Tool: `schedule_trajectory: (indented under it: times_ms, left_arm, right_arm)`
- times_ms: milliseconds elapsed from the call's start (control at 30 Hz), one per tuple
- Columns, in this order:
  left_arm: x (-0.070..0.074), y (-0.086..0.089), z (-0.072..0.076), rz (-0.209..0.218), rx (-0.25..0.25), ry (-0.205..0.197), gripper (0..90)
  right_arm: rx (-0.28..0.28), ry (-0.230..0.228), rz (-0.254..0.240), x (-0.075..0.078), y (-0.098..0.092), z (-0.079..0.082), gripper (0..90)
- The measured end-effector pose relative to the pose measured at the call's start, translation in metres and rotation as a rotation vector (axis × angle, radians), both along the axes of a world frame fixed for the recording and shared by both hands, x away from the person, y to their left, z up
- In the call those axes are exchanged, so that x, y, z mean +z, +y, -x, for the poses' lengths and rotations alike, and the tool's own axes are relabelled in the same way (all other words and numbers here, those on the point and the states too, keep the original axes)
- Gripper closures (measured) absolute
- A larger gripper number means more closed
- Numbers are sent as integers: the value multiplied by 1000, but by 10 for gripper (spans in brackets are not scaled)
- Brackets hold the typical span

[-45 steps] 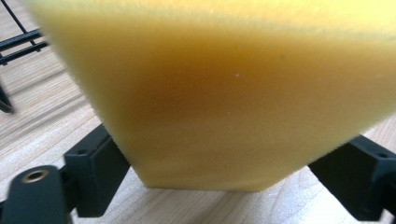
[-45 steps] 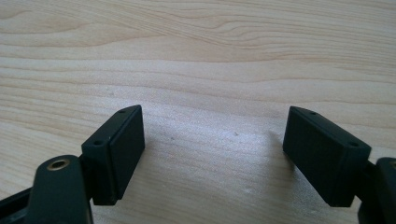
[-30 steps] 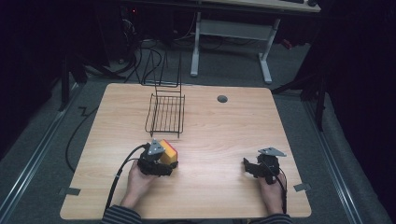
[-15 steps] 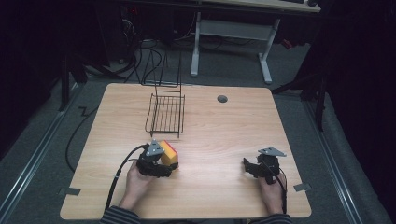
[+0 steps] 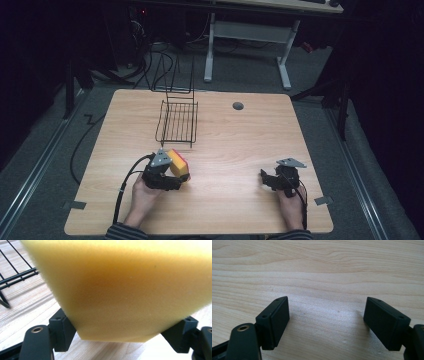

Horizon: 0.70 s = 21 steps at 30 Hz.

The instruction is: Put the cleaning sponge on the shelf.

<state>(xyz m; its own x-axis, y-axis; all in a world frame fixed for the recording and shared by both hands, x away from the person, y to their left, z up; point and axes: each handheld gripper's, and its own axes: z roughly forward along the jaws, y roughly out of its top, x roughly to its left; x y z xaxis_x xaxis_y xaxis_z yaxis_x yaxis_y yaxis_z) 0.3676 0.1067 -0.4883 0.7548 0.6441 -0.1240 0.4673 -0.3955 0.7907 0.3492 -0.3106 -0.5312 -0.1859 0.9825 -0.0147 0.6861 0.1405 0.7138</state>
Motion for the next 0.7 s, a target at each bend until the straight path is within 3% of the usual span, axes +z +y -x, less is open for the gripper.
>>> schedule_trajectory:
  times_ms: [333, 700]
  left_arm:
    - [6, 5, 1, 15, 13, 2, 239]
    - [25, 8, -2, 14, 4, -25, 238]
  right_arm:
    - [1, 0, 0, 0, 0, 0, 209]
    - [0, 0, 0, 0, 0, 0, 209]
